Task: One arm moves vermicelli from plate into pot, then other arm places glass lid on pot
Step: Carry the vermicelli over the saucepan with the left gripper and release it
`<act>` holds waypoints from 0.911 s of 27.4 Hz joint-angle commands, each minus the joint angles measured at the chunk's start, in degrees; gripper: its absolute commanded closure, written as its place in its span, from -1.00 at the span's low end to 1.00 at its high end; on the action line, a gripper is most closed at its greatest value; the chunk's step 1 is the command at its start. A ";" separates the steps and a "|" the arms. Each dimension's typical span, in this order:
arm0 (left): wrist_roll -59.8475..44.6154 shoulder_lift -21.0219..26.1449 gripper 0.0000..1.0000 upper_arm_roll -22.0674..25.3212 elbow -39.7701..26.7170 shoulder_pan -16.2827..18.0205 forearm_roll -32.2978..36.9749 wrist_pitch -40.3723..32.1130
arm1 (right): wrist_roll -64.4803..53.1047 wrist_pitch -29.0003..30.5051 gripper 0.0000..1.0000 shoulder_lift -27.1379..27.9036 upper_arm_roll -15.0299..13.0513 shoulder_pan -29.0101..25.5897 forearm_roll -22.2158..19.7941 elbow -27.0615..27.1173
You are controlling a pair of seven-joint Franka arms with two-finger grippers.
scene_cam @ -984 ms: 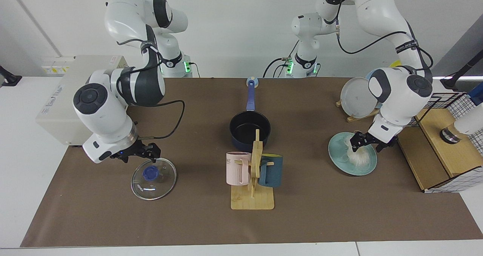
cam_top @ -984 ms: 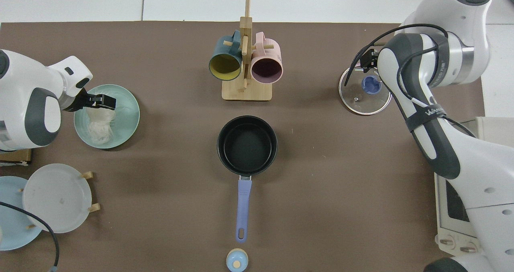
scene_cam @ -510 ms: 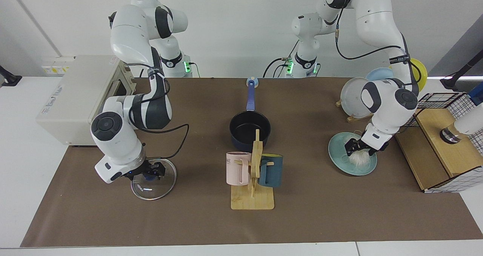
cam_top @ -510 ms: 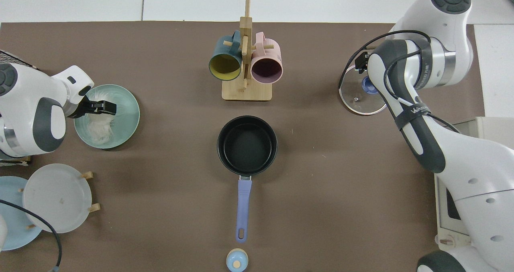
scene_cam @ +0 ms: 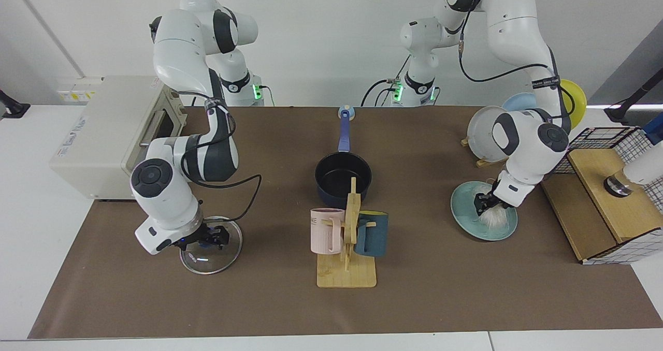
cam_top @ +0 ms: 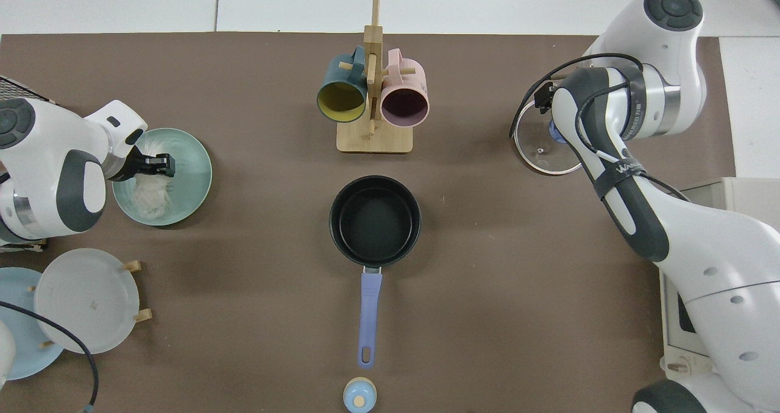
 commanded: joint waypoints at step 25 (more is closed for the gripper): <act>-35.12 -12.39 1.00 -24.95 9.29 -0.15 -3.38 -26.09 | 0.13 5.55 -0.99 -6.14 0.45 -0.67 0.49 -12.74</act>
